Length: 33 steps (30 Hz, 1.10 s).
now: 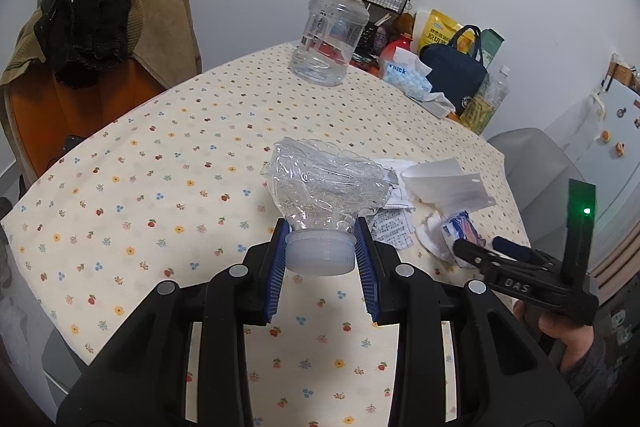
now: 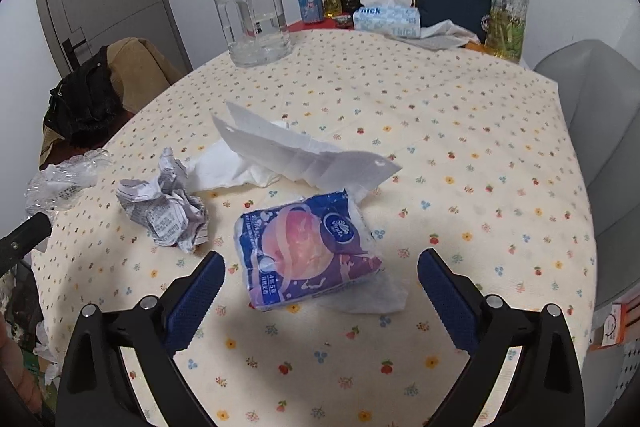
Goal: Collect trash
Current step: 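Hold the bottle in the left gripper while the right gripper grasps the tissue pack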
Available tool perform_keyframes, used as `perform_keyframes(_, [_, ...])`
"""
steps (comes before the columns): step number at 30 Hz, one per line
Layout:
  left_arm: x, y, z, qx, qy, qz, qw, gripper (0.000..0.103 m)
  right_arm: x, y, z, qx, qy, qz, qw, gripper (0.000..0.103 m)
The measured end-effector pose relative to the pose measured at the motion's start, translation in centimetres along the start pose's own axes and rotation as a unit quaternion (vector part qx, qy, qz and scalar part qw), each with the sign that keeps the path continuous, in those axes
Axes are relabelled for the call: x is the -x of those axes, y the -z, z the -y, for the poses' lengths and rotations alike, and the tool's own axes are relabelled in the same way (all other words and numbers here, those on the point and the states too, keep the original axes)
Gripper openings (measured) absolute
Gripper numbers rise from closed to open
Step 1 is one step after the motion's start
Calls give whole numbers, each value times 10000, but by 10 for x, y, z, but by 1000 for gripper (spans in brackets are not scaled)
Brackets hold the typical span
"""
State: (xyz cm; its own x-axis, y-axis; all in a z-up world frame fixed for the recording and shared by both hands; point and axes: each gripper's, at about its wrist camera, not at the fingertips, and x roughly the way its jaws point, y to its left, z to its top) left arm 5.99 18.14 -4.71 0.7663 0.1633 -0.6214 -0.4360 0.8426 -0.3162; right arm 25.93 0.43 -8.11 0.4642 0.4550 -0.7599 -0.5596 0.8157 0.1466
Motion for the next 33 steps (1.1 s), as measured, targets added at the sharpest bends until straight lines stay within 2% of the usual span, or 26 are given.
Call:
perform_keyframes(1, [0, 1, 2, -21, 17, -6, 10000, 33, -3, 1, -2, 55, -59, -76, 9999, 73])
perform_keyframes(5, [-3, 2, 7, -46, 75, -37, 10000, 33, 6, 3, -5, 162, -59, 26, 9998, 66])
perform_keyframes(6, [-4, 2, 9, -57, 97, -45, 9999, 33, 9, 4, -4, 173, -87, 42, 9998, 61])
perform_keyframes(8, [-5, 2, 13, -83, 143, -51, 9998, 33, 18, 5, -4, 206, -106, 63, 9997, 45])
perform_keyframes(9, [-6, 3, 17, -101, 180, -51, 9998, 33, 21, 7, -3, 215, -105, 39, 9997, 30])
perform_keyframes(11, [-6, 3, 23, -154, 240, -43, 9996, 33, 27, 11, -1, 214, -139, 23, 9997, 29])
perform_keyframes(13, [-7, 3, 29, -196, 298, -47, 9994, 33, 31, 14, 1, 264, -109, -1, 9996, 16])
perform_keyframes(16, [-7, 4, 35, -248, 354, -45, 9991, 33, 36, 20, 2, 316, -135, 2, 9994, 6])
perform_keyframes(20, [-6, 5, 39, -286, 372, -41, 9989, 33, 42, 22, 1, 378, -25, 88, 9992, 7])
perform_keyframes(21, [-7, 5, 39, -280, 364, -44, 9989, 33, 42, 20, 2, 354, 28, 103, 9993, 17])
perform_keyframes(22, [-6, 5, 38, -269, 357, -43, 9990, 33, 41, 19, 2, 324, 39, 97, 9994, 52])
perform_keyframes(23, [-6, 6, 37, -258, 343, -40, 9991, 33, 41, 18, 3, 287, 59, 145, 9995, 69])
perform_keyframes(24, [-6, 5, 35, -250, 326, -36, 9991, 33, 42, 17, 2, 296, 95, 247, 9992, 75])
perform_keyframes(30, [-5, 4, 24, -152, 230, -32, 9996, 33, 19, 14, -13, 633, 374, 102, 9972, 66])
perform_keyframes(32, [-6, 5, 22, -145, 216, -47, 9996, 33, 12, 16, -16, 729, 482, 10, 9962, 51])
perform_keyframes(33, [-6, 5, 21, -145, 216, -53, 9996, 33, 9, 18, -16, 741, 502, -65, 9960, 35])
